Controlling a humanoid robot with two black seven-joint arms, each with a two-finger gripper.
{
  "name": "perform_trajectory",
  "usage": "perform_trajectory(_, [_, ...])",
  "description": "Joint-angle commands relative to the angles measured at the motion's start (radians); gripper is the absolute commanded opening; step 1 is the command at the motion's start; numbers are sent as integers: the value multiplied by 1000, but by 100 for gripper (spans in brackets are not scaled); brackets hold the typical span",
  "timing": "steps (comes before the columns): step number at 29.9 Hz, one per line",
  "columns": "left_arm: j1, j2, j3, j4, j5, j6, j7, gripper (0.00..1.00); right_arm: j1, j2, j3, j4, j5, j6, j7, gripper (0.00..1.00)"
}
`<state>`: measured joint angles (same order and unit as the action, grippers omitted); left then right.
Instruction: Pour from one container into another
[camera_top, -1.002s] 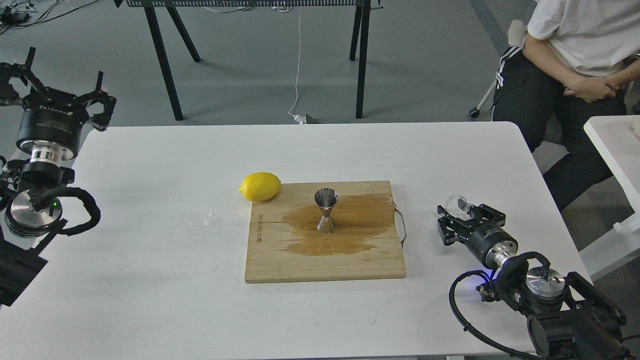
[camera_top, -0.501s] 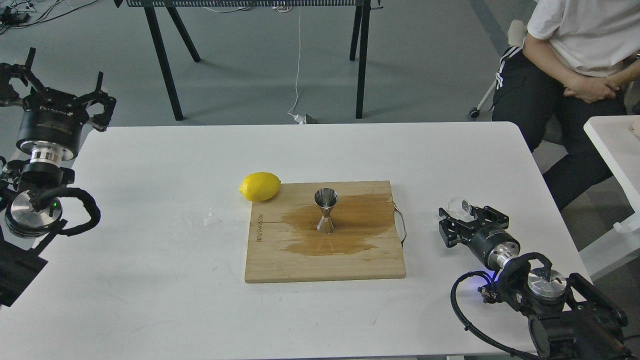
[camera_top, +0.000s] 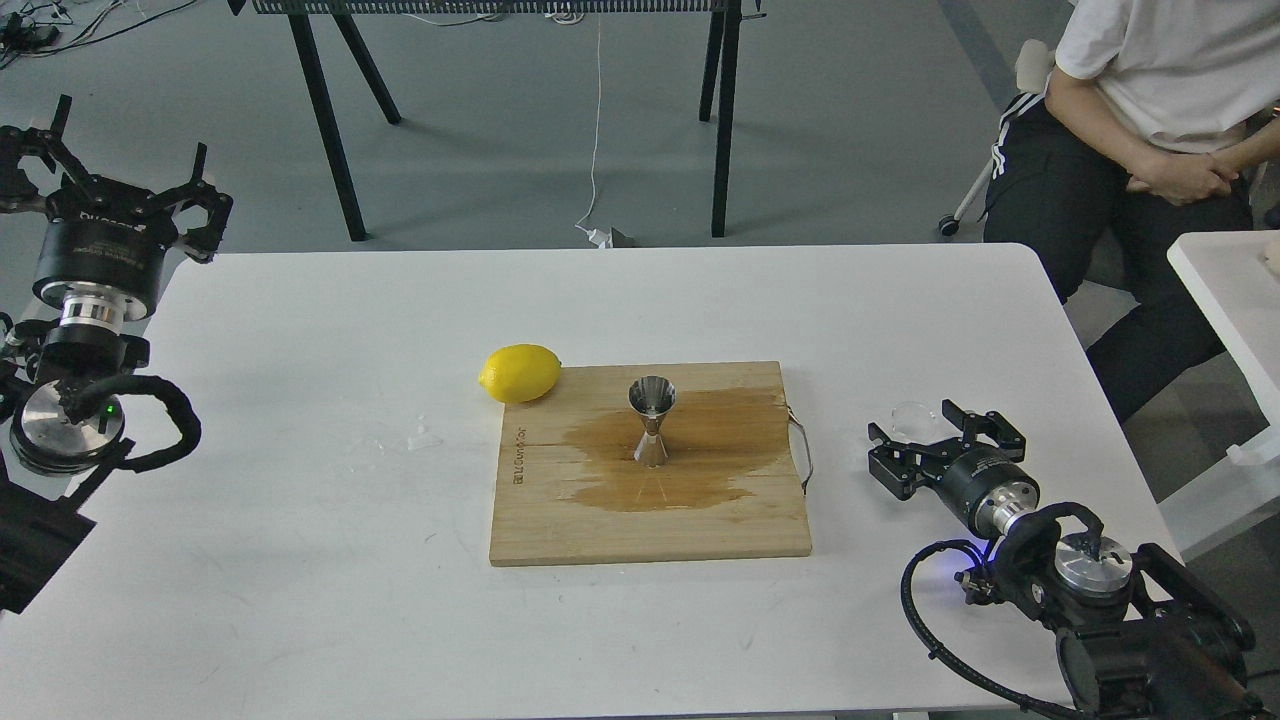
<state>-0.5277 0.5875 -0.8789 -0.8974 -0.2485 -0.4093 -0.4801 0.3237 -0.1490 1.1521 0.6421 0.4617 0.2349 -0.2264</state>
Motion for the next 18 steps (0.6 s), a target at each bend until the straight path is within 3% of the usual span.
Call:
perform_trajectory(1, [0,0,0,0,0,0,0,100,-6,-4,0,4,3,7,-2,98])
perform_trajectory(5, [1,0,0,0,0,1,0,100,-17,-12,3,53,5,27,-10,98])
perform_trajectory(11, [0,0,0,0,0,3,0,100,-29,-38,-12,154,-2,147,-11,98])
perform_trajectory(18, [1,3,0,0,0,0,0,100,50,-119,-14,169,-43,199,-1,99])
